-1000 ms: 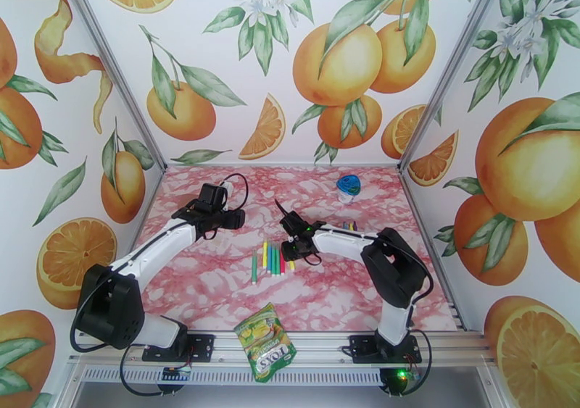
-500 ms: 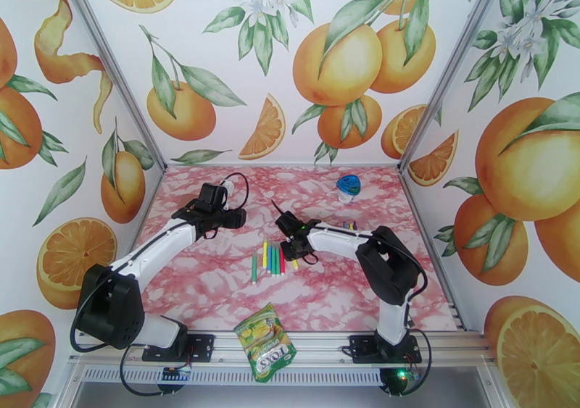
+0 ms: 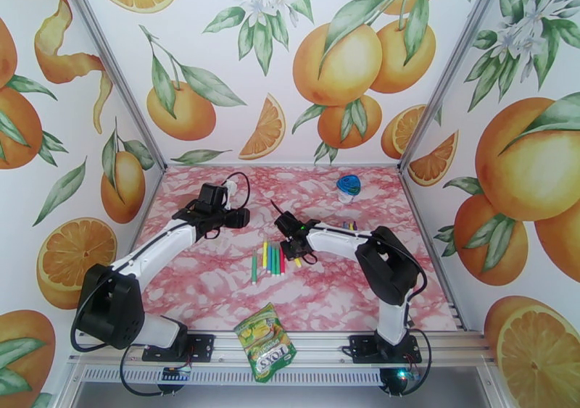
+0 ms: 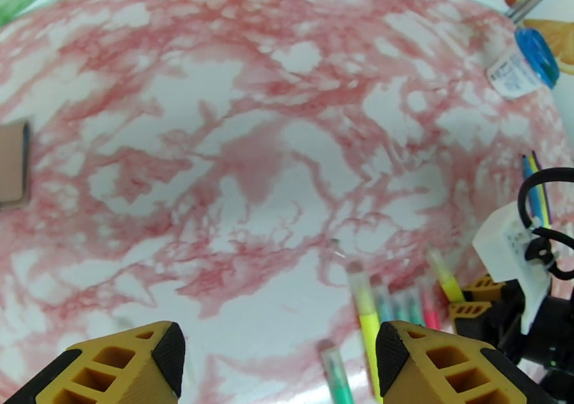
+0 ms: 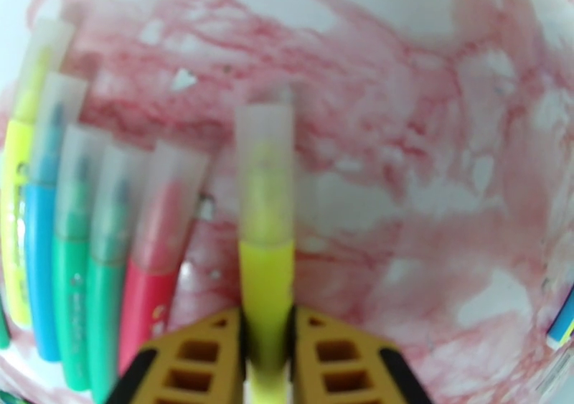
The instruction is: Open the pen caps
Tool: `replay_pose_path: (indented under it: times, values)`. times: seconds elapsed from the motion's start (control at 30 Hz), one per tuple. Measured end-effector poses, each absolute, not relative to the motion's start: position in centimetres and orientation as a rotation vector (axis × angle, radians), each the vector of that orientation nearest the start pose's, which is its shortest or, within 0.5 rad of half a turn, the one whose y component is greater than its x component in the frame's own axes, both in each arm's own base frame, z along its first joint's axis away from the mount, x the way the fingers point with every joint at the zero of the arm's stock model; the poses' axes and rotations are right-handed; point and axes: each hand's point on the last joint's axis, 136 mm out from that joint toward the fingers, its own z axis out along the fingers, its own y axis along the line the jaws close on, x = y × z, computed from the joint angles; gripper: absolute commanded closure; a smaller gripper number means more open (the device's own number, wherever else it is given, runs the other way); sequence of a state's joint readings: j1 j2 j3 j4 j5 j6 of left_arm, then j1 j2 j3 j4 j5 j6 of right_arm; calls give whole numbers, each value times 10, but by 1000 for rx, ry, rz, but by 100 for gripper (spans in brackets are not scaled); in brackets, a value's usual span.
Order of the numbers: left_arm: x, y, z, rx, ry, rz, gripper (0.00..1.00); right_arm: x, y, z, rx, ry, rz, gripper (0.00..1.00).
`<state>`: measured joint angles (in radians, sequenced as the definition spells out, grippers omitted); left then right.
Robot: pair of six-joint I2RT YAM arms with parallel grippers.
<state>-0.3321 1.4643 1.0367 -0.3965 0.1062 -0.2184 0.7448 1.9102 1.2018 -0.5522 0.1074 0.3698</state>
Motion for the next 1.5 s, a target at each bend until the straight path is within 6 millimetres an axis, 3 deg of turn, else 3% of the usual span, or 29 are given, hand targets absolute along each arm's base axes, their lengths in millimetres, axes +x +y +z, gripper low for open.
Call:
replay_pose_path:
  times: [0.2,0.5,0.7,1.03,1.5]
  values:
    - [380,-159,154,171,2395,-464,26,315,258,26,-477,2716,177,81]
    - [380,-186,159,178,2369,-644,26,321,280,93,-459,2460,502,81]
    - [378,-213,162,207,2348,-829,26,324,294,120,-477,2339,618,81]
    - [374,-249,178,224,2281,-1127,28,327,308,140,-504,2252,708,81]
    - [366,-276,179,272,2276,-1281,40,325,317,148,-548,2212,754,81]
